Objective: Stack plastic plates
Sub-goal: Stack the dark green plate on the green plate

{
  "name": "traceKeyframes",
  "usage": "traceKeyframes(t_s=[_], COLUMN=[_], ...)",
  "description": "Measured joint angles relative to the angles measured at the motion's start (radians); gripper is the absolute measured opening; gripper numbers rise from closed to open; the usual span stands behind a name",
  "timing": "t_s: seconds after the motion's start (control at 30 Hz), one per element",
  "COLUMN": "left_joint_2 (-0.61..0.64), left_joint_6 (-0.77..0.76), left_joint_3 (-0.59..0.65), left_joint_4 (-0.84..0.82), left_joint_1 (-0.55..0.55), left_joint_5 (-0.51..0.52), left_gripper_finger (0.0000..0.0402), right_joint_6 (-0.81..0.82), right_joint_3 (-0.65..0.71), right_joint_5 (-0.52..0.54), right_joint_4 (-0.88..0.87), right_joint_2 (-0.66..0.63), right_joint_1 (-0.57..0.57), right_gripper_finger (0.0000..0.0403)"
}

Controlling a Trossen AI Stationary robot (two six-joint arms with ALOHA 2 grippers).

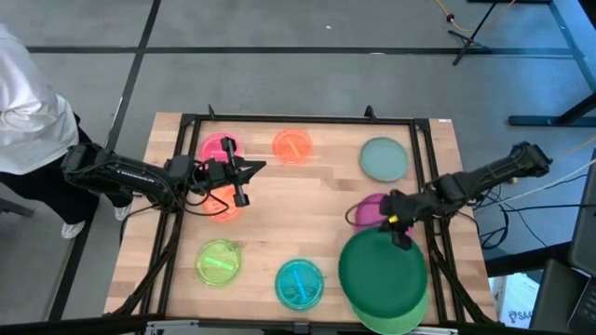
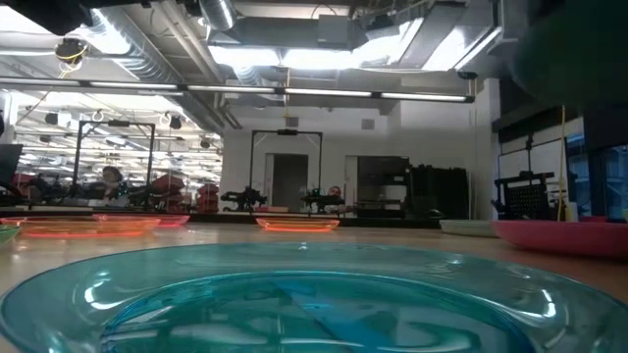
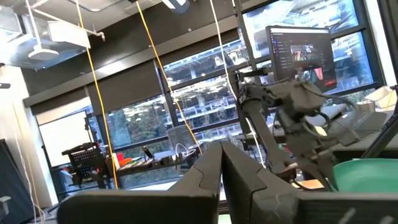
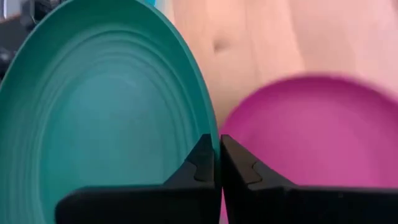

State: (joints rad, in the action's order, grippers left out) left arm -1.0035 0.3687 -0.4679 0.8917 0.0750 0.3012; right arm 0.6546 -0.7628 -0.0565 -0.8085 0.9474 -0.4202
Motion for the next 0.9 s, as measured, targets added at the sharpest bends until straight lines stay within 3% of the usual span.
traceKeyframes(t_s=[0.33,0.6,0.9], left_joint_2=[0.0,0.0,0.0], left_joint_6=[0.0,0.0,0.0], left_joint_3=[0.0,0.0,0.0], left_joint_4=[0.001,0.001,0.0], left_joint_1=[0.0,0.0,-0.001], left_joint_5=[0.0,0.0,0.0], left_gripper_finger=[0.0006,0.0006,0.0006], right_joint_6=[0.18,0.181,0.238], right_joint_3=[0.142,0.227,0.295], right_joint_5=[0.049,0.051,0.037], right_joint_4=[0.097,0.245,0.285], right_joint_2=[0.0,0.0,0.0], right_joint_1=[-0.173,-0.189,-0.189], right_gripper_finger=[0.0001,0.0001,0.0003])
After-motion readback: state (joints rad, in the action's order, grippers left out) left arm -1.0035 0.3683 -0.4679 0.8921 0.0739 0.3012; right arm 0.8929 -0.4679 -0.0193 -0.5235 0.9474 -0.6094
